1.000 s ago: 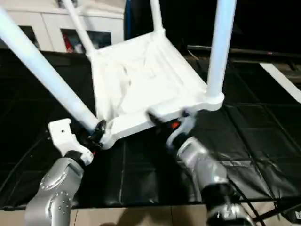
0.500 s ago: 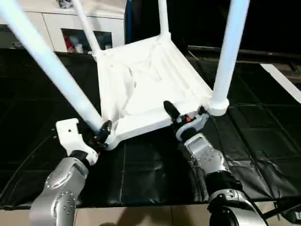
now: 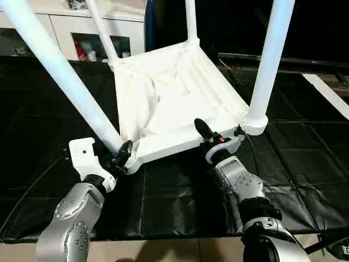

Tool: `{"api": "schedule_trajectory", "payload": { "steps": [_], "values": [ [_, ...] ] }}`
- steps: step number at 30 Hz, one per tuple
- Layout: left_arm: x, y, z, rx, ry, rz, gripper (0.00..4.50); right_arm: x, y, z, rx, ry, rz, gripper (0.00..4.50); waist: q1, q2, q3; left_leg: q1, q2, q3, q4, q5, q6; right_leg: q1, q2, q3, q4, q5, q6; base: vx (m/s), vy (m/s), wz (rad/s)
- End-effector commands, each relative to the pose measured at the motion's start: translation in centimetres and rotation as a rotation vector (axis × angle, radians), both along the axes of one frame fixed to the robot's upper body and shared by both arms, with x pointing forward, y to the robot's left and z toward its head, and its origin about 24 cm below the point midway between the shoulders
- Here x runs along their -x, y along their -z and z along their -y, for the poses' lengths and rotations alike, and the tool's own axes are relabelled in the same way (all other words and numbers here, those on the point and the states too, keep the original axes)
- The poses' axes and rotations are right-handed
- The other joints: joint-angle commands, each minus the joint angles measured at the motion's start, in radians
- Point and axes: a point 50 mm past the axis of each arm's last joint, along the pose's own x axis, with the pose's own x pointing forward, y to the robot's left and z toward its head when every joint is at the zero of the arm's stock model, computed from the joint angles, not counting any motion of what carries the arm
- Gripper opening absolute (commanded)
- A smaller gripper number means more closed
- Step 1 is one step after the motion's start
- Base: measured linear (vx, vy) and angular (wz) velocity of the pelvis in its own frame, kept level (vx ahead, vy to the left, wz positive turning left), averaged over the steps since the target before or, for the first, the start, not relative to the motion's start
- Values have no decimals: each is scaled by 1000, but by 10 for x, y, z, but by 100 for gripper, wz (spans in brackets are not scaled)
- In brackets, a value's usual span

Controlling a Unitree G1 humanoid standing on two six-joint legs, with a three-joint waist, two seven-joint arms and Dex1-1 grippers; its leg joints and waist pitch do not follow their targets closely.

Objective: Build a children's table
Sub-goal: Flip table

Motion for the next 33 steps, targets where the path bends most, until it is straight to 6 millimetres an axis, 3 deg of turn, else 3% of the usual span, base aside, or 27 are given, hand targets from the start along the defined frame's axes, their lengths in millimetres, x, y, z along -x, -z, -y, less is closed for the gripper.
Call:
{"api": "schedule_trajectory", "payload": {
  "steps": [1, 5, 8, 10, 11, 15, 16, 17, 19, 20, 24, 27, 33],
  "values": [
    [1, -2, 27, 73, 146, 18, 219, -10, -30, -34, -79, -58, 69, 202, -2, 4, -52, 9, -6, 24, -72, -108, -18, 37, -31, 19, -54, -1, -146, 0, 0, 0],
    [-1, -3, 27, 47, 136, 21, 219, -12, -31, -32, -77, -51, 72, 195, -3, -1, -52, 8, -6, 25, -72, -105, -17, 37, -31, 20, -55, -3, -145, 0, 0, 0],
    [0, -6, 28, 66, 158, 39, 219, -12, -33, -30, -74, -44, 78, 194, -3, 2, -52, 9, -5, 24, -72, -104, -18, 36, -32, 20, -54, -9, -144, 0, 0, 0],
    [5, -5, 22, 64, 185, 39, 289, -13, -34, -25, -54, -24, 83, 194, -1, -3, -53, 8, -7, 24, -71, -86, -15, 37, -32, 19, -52, 1, -142, 0, 0, 0],
    [8, -5, 19, 62, 207, 36, 289, -13, -35, -23, -43, -13, 85, 194, -2, 3, -54, 8, -8, 25, -70, -80, -16, 37, -32, 20, -50, 6, -143, 0, 0, 0],
    [20, -3, 11, 58, 279, 22, 325, -15, -39, -16, -15, 20, 96, 194, -7, 7, -54, 10, -7, 25, -69, -66, -21, 35, -27, 19, -47, 48, -152, 0, 0, 0],
    [20, -3, 11, 58, 279, 22, 333, -15, -39, -16, -15, 20, 96, 194, -9, 3, -54, 9, -9, 26, -68, -61, -21, 36, -25, 19, -46, 56, -151, 0, 0, 0],
    [34, 1, 3, 43, 356, -4, 335, -17, -43, -5, 53, 84, 105, 194, -9, 6, -54, 8, -11, 26, -68, -58, -19, 36, -25, 19, -45, 57, -148, 0, 0, 0],
    [40, 2, 1, 36, 386, -18, 344, -18, -44, 1, 92, 118, 107, 194, -12, 5, -56, 7, -12, 27, -67, -44, -21, 35, -24, 19, -44, 63, -144, 0, 0, 0],
    [46, 2, -2, 34, 423, -28, 371, -19, -47, 7, 139, 145, 122, 194, -16, 2, -54, 6, -12, 28, -67, -46, -20, 34, -21, 21, -44, 65, -140, 0, 0, 0],
    [56, -5, 0, 19, 530, -13, 399, -21, -60, 24, 274, 201, 190, 194, -12, 6, -49, 10, -10, 31, -69, -104, -29, 26, -20, 24, -48, 1, -127, 0, 0, 0],
    [57, -12, 5, 23, 579, 20, 424, -21, -70, 31, 383, 209, 250, 194, -13, 6, -41, 10, -7, 31, -78, -194, -48, 19, -22, 27, -57, -119, -107, 0, 0, 0],
    [58, -21, 15, 15, 672, 51, 450, -22, -86, 48, 556, 341, 277, 194, -13, 5, -41, 12, -8, 29, -79, -225, -66, 11, -20, 29, -62, -175, -72, 0, 0, 0]
  ]
}}
